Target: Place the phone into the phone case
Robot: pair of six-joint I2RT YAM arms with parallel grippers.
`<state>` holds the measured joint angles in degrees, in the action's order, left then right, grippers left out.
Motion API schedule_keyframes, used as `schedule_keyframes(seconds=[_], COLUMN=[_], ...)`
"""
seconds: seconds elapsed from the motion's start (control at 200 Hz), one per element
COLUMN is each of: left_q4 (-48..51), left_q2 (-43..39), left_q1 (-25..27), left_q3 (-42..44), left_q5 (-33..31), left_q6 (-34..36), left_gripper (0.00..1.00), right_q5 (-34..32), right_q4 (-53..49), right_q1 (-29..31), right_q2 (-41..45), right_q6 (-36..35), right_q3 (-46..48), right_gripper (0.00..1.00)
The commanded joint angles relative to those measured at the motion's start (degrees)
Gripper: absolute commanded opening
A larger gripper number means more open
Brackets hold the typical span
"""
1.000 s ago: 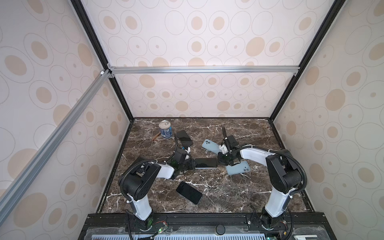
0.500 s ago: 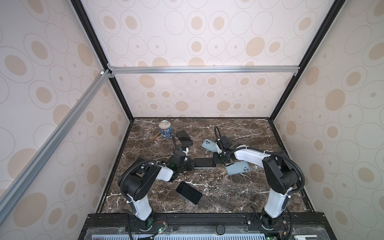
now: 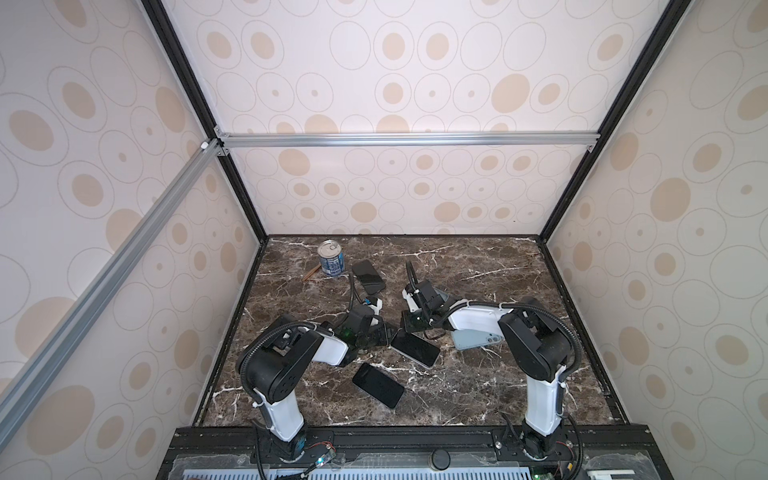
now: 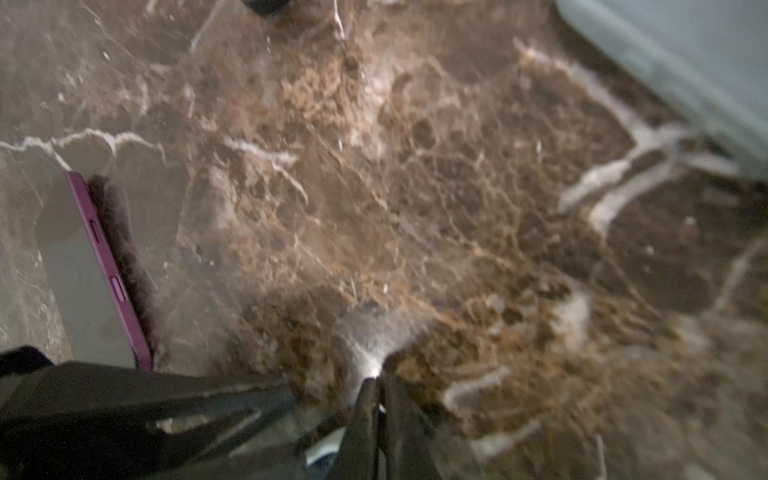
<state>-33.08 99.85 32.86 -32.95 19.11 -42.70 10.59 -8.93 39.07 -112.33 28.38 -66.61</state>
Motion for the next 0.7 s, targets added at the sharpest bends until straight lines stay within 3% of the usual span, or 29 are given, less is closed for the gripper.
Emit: schedule_keyframes(seconds=[0.0,0.31,0.575,0.695], left_q4=[12.2,12.8,14.5,14.5], left_q2=[0.4,-0.1,-2.5,-3.8], left_q1=[0.4,0.4,0.5,0.6], left_q3=[1.9,1.2,1.3,2.1], left_q5=[-1.5,0.9,3.7,5.1], left_q6=[-0.7,0.5,1.2,1.1], left_gripper=[0.25,0.25,0.26,0.27], right_q5=[-4.5,-1.5,2.0,3.5], right_q4=[-27.5,-31.3,-29.8,-29.8], right_q1=[-1.7,-4.4,-3.1,-1.8], right_q2=[-3.1,5.8,25.0,32.2], right_q6=[-2.0,-2.5,5.9,10.5], right_q3=[0.7,-10.8,7.9,14.8], right_gripper=[0.09,0.17,0.20,0.29])
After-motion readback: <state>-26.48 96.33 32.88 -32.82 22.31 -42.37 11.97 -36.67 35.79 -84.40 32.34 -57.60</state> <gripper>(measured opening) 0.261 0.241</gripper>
